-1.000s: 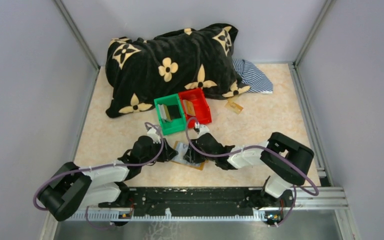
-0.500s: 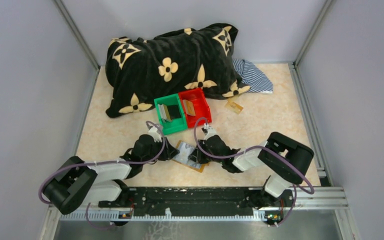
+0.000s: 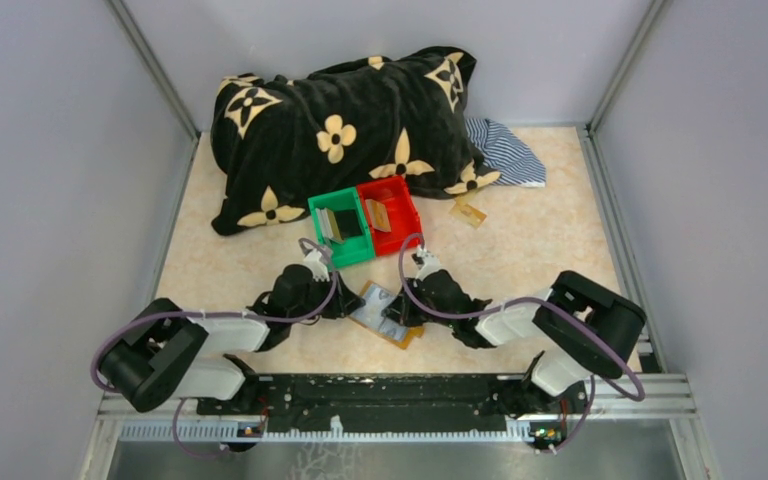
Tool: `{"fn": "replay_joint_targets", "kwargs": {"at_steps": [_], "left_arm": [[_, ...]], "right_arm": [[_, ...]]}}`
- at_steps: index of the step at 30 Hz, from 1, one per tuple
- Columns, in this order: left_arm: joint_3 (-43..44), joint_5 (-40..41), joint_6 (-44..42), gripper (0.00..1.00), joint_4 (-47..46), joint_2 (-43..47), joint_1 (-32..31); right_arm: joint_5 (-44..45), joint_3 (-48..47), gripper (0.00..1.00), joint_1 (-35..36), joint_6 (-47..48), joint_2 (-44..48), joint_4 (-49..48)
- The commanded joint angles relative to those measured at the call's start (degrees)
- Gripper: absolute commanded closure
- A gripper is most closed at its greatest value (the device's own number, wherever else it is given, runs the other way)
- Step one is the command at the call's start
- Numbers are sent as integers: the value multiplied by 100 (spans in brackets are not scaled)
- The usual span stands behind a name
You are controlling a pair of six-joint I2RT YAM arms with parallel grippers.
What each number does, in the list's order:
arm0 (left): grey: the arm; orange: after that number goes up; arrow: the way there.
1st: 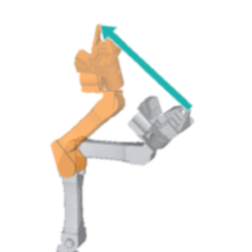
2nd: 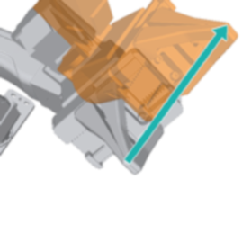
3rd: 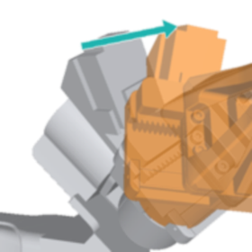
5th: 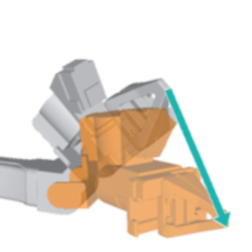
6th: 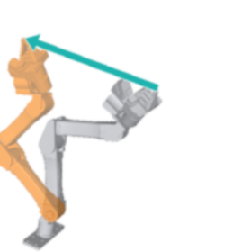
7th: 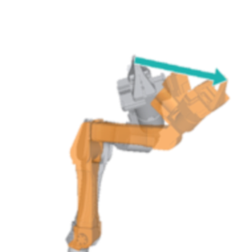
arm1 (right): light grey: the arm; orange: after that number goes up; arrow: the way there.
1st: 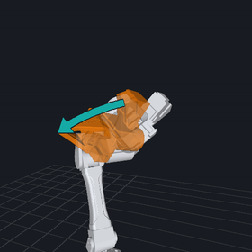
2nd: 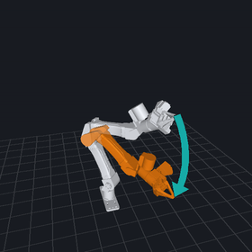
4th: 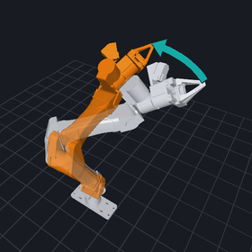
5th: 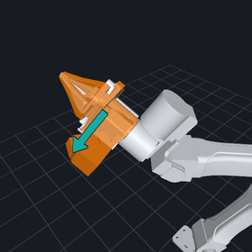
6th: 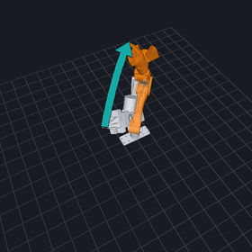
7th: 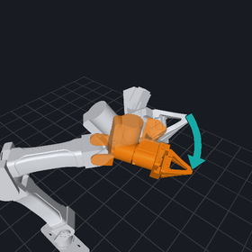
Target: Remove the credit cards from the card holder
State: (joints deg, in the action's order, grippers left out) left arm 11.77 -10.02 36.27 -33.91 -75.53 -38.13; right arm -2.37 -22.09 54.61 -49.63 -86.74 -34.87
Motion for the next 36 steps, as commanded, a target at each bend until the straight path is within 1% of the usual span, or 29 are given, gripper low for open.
{"fn": "replay_joint_targets", "kwargs": {"at_steps": [1, 3, 5, 10, 14, 17, 20, 24, 28, 31, 34, 36], "left_arm": [[-152, -224, -9, 60, 818, -338, -28], [-207, -293, 69, 60, 757, -332, -36], [-283, -380, 170, 61, 678, -310, -45], [-379, -400, 275, 61, 636, -332, -72], [-320, -470, 309, 62, 543, -507, -81], [-283, -550, 379, 62, 471, -640, -134], [-274, -585, 507, 63, 486, -669, -275], [-188, -542, 583, 63, 837, -550, -404], [-128, -409, 548, 63, 1142, -343, -406], [-34, -377, 515, 63, 1285, -271, -406], [49, -387, 492, 64, 1304, -288, -406], [93, -430, 493, 64, 1263, -347, -406]], "right_arm": [[-219, 189, 100, -269, -53, 329, -595], [-389, 327, 100, -432, -131, 326, -835], [-482, 340, 100, -559, -141, 291, -861], [-450, 125, 100, -427, 110, 555, -144], [-59, -124, 100, -94, 423, 932, 933], [96, 43, 100, -87, 251, 1182, 1002], [306, 102, 100, -155, 191, 1490, 1365], [356, 252, 100, -408, -184, 1728, 1831], [440, 256, 100, -416, -312, 1852, 2365], [418, 208, 100, -311, -339, 1858, 2646], [576, 76, 100, -27, -298, 1798, 2986], [548, 48, 100, 38, -333, 1647, 3016]]}}
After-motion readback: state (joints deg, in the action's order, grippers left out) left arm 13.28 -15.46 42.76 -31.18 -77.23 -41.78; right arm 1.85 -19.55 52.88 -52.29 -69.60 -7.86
